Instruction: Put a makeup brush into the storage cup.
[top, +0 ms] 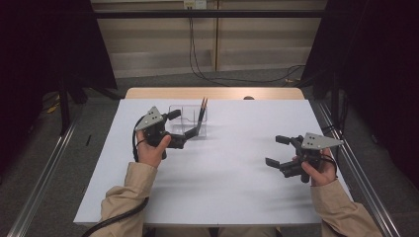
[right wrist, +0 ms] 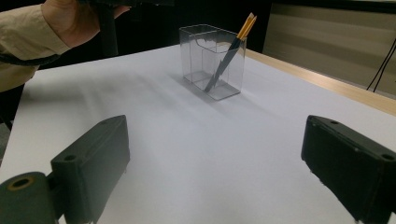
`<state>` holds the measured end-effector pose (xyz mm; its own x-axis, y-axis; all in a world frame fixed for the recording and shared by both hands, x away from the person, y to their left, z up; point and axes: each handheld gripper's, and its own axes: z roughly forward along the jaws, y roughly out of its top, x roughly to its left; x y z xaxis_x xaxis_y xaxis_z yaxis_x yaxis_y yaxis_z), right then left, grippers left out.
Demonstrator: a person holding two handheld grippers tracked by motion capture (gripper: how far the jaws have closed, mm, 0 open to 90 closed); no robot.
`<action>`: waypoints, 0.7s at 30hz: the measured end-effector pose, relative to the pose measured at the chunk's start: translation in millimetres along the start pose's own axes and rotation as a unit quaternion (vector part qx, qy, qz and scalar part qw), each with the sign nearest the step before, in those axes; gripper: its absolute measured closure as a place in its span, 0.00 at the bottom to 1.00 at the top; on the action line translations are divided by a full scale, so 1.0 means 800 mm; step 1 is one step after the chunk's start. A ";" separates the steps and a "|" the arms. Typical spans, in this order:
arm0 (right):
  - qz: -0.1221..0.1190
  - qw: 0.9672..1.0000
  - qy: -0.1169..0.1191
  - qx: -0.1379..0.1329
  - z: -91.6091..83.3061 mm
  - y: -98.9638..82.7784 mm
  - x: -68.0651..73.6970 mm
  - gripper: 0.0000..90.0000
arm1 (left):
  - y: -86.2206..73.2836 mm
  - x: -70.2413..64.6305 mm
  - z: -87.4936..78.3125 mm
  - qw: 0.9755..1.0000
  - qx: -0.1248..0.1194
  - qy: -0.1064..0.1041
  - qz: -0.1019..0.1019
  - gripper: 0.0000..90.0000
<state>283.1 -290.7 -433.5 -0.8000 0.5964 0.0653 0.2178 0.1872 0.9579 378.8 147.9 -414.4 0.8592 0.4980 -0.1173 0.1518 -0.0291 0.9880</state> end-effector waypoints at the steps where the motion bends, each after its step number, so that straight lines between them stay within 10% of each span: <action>1: 0.000 1.000 0.000 0.000 0.000 0.000 0.000 0.08 | 0.000 0.000 -0.001 1.000 0.000 -0.003 0.001 0.02; 21: -0.002 1.000 -0.004 -0.001 -0.001 0.000 0.001 0.07 | -0.004 0.002 -0.037 1.000 0.004 -0.008 0.000 0.03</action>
<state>281.6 -291.1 -433.5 -0.7965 0.6018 0.0592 0.2134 0.1882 0.9587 365.2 174.4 -414.4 0.8667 0.4842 -0.1197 0.1566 -0.0363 0.9870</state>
